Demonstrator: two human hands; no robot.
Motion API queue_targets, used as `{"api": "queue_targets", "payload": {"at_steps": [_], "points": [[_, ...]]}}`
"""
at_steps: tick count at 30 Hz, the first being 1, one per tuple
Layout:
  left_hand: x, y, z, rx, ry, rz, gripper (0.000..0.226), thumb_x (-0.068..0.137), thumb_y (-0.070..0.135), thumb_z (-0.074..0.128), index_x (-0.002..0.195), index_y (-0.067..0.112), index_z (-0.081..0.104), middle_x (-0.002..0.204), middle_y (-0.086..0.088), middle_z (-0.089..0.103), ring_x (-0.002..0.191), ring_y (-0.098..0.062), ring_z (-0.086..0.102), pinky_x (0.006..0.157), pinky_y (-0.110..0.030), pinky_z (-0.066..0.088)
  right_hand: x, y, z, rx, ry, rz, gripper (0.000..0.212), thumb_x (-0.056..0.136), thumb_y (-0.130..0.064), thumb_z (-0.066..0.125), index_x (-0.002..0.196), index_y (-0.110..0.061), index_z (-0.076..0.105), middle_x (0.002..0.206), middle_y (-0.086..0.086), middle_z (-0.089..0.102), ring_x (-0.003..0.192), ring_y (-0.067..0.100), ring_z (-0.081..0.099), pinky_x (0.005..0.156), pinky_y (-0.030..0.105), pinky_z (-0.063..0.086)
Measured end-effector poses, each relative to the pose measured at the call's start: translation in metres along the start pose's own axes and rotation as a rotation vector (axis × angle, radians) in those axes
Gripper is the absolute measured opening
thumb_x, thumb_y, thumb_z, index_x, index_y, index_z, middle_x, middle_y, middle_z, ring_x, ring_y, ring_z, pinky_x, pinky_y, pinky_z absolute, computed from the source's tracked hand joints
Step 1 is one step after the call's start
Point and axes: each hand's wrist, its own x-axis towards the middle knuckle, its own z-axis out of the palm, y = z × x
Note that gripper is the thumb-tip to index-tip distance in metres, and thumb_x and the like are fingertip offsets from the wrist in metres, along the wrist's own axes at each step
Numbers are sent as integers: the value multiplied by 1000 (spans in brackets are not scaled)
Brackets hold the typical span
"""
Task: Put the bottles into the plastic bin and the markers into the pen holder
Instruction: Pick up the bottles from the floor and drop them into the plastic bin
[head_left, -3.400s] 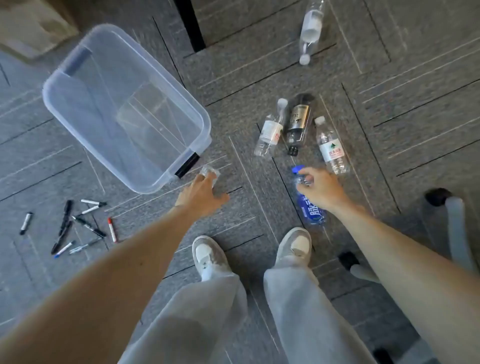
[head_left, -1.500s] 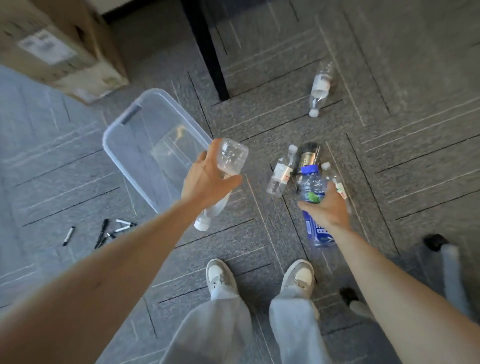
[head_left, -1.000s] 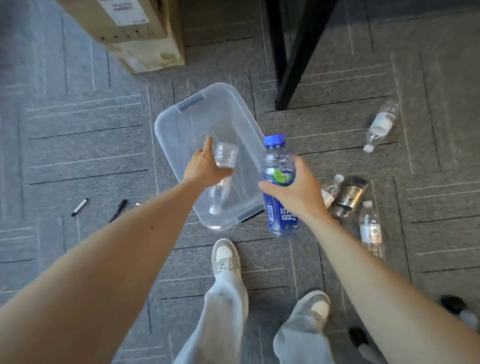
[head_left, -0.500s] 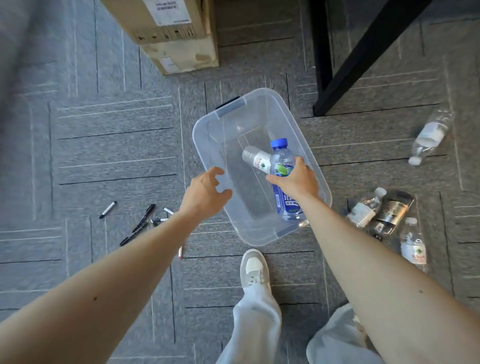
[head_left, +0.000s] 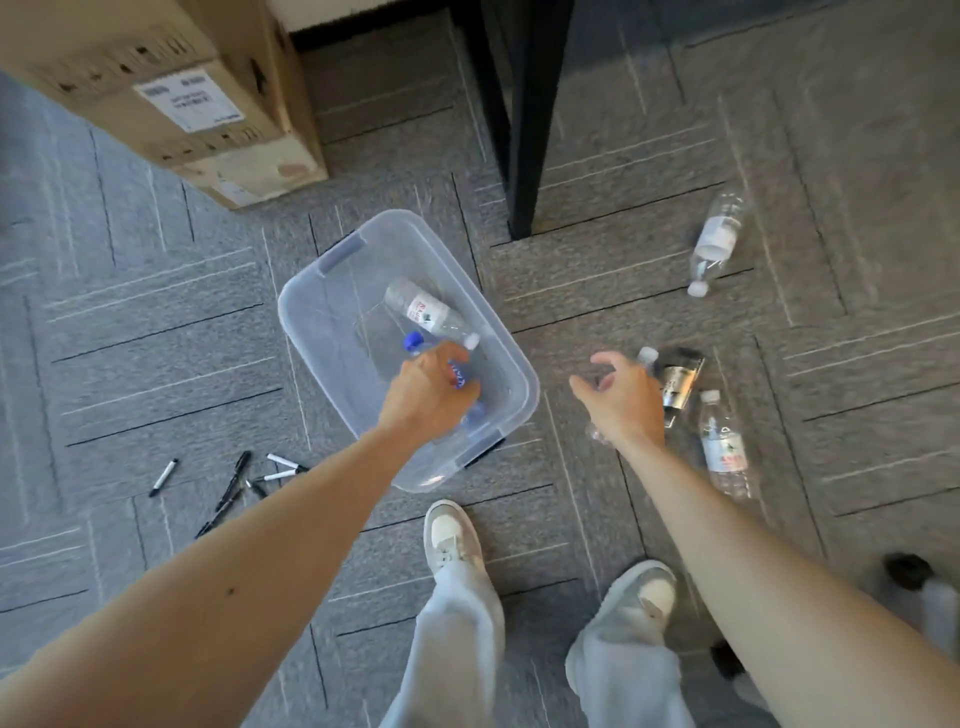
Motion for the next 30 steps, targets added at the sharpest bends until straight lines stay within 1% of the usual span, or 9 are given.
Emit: {"api": "queue_targets", "payload": {"at_steps": [3,6,10,13,17,21,25,27,30], "points": [[-5,52,34,29,-38,56,32,83,25,62,115,23,62,87,-1,72,94,-29,67,82,-39,55,-7,54,-48,77,43,94,35,84,-35,72,115,-19,66,82,-3,62,93,28,66,72,32,46],[-9,95,77,48,-70,83,35,84,32,65,119,26,61,98,-1,71,93,-25,64,89,-39,54,-14,104,-84,124,80,145,31,84,-32,74,111,-17,69,89,2,69,91,27,67,68,29,40],[-1,126,133,112,-136,116,43,85,35,67,126,23,60,99,-2,68,104,-25,63,93,-40,53,-14,158,-101,134,118,181,33,85,-34,73,113,-18,68,91,2,69,90,27,67,72,33,50],[23,129,174,173,-146,109,50,84,43,67,128,23,57,112,-6,68,112,-28,61,94,-44,53,-8,191,-96,134,125,213,38,84,-40,73,116,-21,67,86,2,68,87,26,67,77,38,54],[63,126,229,226,-167,118,65,83,45,70,138,20,47,116,-8,62,115,-32,59,88,-40,51,10,231,-77,144,166,223,36,84,-37,74,114,-19,68,75,-6,62,83,23,66,77,36,52],[107,115,278,287,-185,116,81,80,48,74,145,23,33,138,-11,53,120,-35,56,86,-43,49,34,252,-52,171,197,225,37,83,-39,74,114,-19,68,75,-7,61,79,20,64,73,33,49],[142,104,319,310,-194,113,90,76,50,78,144,26,24,137,-13,52,117,-37,58,89,-48,53,55,264,-29,207,202,206,38,86,-35,74,119,-18,65,82,-13,60,66,-2,55,54,15,35],[148,100,331,313,-214,95,96,75,50,79,147,27,20,135,-15,53,117,-38,58,89,-48,53,62,268,-24,230,194,197,40,87,-33,73,123,-18,63,77,-17,57,66,-8,51,53,10,31],[156,92,353,309,-229,75,100,75,46,82,148,28,15,126,-16,57,110,-39,62,86,-46,55,75,273,-17,245,204,203,41,86,-36,73,122,-20,64,78,-17,56,69,-9,51,58,14,35]]}}
